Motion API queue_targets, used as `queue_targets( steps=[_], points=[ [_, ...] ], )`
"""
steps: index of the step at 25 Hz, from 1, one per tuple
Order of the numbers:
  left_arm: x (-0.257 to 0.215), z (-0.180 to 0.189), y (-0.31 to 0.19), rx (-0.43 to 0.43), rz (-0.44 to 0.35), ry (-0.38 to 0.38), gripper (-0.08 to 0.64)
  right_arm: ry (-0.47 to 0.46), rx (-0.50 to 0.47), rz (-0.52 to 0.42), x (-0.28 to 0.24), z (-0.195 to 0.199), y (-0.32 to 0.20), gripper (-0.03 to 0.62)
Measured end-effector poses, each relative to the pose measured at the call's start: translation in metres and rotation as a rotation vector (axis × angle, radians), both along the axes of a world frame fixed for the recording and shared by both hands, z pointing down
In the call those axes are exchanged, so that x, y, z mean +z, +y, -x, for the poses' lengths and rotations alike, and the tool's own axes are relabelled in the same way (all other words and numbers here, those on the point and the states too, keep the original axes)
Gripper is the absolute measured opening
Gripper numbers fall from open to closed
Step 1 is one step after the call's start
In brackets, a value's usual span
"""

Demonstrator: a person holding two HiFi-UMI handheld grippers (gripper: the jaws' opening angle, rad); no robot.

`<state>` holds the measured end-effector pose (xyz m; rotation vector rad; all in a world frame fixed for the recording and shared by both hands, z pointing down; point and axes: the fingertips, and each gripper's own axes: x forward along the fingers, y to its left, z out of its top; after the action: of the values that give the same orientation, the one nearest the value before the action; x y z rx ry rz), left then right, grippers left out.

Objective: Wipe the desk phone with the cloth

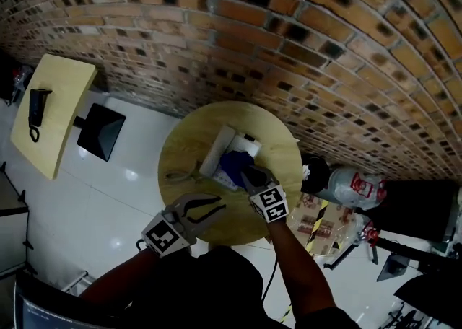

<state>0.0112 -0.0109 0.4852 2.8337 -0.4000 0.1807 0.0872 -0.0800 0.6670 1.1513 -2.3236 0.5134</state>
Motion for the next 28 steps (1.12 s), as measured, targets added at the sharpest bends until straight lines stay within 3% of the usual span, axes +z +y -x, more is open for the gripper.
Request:
queue_targets(
  steps=[4,8,14,19,21,24,28],
  points=[
    [0.002,-0.021,0.006,0.046,0.010,-0.004,0.071,0.047,0.133,0.083,0.036,-0.071,0.027,0.052],
    [0.011,-0.034,0.015,0.078,0.021,-0.027,0.071,0.068,0.212,0.202,0.088,-0.110,0.060,0.052],
    [0.022,-0.042,0.023,0.092,0.025,-0.057,0.071,0.068,0.232,0.274,0.129,-0.122,0.067,0.054],
    [0.026,-0.045,0.026,0.093,0.034,-0.070,0.071,0.048,0.223,0.262,0.131,-0.120,0.064,0.073],
    [0.025,-0.048,0.028,0.094,0.034,-0.067,0.071,0.026,0.211,0.279,0.128,-0.117,0.065,0.110],
    [0.022,-0.050,0.028,0.093,0.032,-0.058,0.071,-0.007,0.197,0.294,0.120,-0.111,0.066,0.220],
    [0.014,-0.046,0.029,0.093,0.018,-0.043,0.071,0.020,0.230,0.201,0.091,-0.118,0.061,0.223]
  ],
)
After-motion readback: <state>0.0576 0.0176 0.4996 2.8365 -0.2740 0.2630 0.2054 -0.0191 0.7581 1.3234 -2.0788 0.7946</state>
